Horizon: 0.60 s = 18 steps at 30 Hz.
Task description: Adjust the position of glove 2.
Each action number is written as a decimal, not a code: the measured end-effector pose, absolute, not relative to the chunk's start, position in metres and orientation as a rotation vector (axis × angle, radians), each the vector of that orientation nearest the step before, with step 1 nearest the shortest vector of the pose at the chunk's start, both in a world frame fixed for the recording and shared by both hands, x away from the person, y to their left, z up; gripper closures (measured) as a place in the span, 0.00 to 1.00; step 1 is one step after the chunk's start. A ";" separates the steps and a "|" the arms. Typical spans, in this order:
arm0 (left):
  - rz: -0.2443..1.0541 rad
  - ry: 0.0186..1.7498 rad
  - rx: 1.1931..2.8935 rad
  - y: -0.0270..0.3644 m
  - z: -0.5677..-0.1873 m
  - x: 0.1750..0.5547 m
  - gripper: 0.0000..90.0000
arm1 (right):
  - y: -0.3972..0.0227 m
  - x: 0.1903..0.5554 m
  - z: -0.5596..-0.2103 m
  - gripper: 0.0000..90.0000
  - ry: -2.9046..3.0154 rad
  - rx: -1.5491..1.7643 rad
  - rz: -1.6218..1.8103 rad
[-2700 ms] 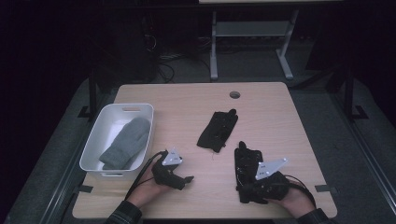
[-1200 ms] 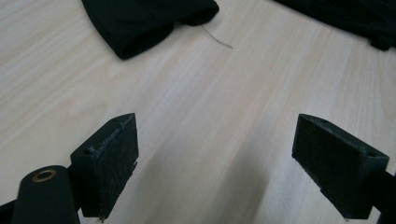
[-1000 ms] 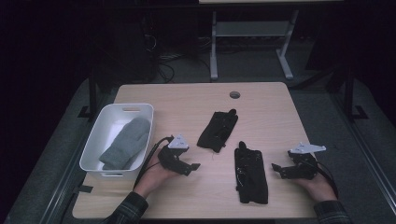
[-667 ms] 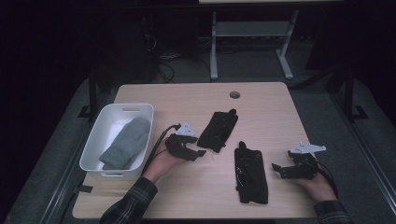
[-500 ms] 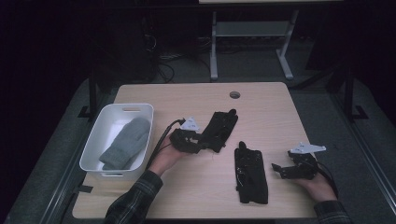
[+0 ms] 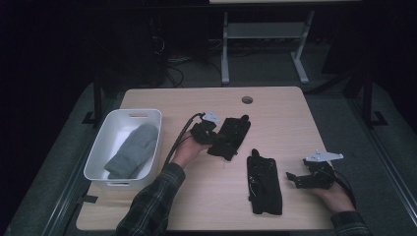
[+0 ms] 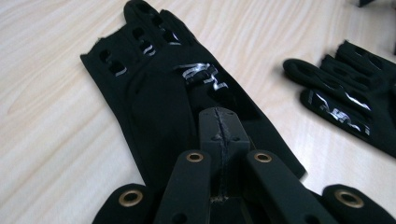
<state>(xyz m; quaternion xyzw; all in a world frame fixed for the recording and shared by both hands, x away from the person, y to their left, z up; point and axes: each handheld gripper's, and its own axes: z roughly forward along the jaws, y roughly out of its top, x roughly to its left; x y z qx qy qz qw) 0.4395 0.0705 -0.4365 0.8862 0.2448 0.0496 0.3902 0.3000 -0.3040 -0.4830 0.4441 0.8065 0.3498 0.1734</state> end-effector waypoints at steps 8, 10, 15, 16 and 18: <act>0.097 0.614 2.281 0.054 -0.448 0.452 0.99 | -0.304 0.300 -0.483 0.12 2.286 1.263 0.992; 0.099 0.620 2.291 0.051 -0.453 0.452 0.99 | -0.304 0.300 -0.483 0.13 2.285 1.263 0.992; 0.081 0.627 2.315 0.049 -0.461 0.453 0.99 | -0.304 0.300 -0.483 0.13 2.284 1.268 0.992; 0.085 0.629 2.316 0.049 -0.461 0.452 0.99 | -0.304 0.300 -0.483 0.13 2.284 1.271 0.992; 0.087 0.636 2.315 0.048 -0.461 0.450 0.99 | -0.304 0.300 -0.483 0.13 2.284 1.265 0.992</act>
